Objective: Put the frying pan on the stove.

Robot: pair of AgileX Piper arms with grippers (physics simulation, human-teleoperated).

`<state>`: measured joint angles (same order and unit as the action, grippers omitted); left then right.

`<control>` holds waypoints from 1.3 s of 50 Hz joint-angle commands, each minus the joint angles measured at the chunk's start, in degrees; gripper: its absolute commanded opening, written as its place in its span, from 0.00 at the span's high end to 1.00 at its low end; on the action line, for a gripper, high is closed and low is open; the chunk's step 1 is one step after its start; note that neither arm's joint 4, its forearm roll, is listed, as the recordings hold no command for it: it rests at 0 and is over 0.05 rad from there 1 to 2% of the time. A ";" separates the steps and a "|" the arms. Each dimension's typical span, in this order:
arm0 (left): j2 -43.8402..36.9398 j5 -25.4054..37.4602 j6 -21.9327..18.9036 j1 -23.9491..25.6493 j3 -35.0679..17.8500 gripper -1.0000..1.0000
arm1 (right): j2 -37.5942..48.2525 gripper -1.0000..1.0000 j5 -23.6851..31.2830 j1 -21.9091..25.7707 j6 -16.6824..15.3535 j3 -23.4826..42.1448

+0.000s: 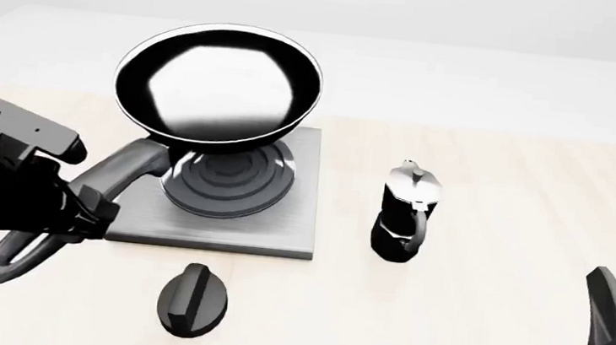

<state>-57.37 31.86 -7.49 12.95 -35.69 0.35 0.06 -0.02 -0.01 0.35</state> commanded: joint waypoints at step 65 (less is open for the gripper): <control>-0.41 -10.35 -0.71 0.32 10.89 1.00 | -0.03 0.00 0.02 -0.11 0.01 -0.01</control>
<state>-56.67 23.79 -7.33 13.26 -23.78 0.28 0.14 -0.12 -0.01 0.38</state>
